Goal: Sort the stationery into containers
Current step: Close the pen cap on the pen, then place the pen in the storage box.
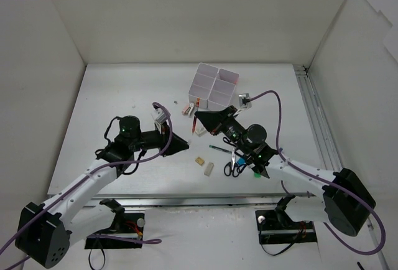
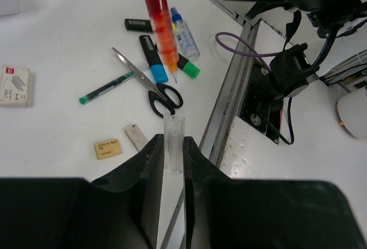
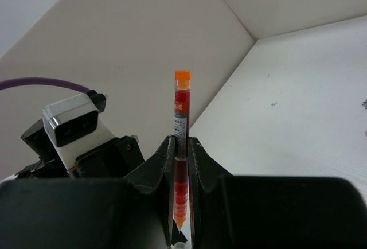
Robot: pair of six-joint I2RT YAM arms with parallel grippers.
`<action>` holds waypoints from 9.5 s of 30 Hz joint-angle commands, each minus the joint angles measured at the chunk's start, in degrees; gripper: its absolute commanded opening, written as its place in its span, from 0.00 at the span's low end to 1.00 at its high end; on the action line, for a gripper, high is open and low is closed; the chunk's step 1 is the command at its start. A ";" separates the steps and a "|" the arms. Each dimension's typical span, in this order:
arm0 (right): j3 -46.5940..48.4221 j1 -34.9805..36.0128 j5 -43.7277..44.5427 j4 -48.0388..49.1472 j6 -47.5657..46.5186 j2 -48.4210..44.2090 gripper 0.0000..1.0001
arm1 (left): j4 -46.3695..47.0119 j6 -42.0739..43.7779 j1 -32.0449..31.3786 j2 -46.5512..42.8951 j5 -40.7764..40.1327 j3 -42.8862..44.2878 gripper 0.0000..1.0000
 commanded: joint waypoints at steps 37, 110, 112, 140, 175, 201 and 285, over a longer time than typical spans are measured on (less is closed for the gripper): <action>-4.61 2.28 -1.19 13.62 -18.21 -11.38 0.00 | -12.78 -30.48 -0.18 -5.16 -29.65 13.96 0.00; -0.30 5.97 14.19 26.54 -12.41 1.10 0.00 | 9.16 0.54 -1.15 -1.28 -8.66 1.22 0.00; 0.13 6.41 14.19 26.54 -12.76 1.28 0.00 | 9.16 0.53 -1.15 -1.11 -8.40 1.31 0.00; 2.16 8.26 13.57 26.28 -15.84 2.69 0.00 | 11.88 -2.28 -1.15 -2.51 -9.54 -1.50 0.00; 1.37 11.86 19.19 26.37 -12.41 6.90 0.00 | 21.90 -7.38 -1.15 -4.45 -16.40 -4.67 0.00; -4.96 13.88 5.92 13.19 -23.49 5.06 0.00 | 24.98 0.09 -1.15 -10.25 -25.01 -0.45 0.00; 88.99 -12.31 49.00 -95.54 -140.55 59.47 0.00 | -19.41 -1.40 4.74 -14.47 -48.22 3.86 0.99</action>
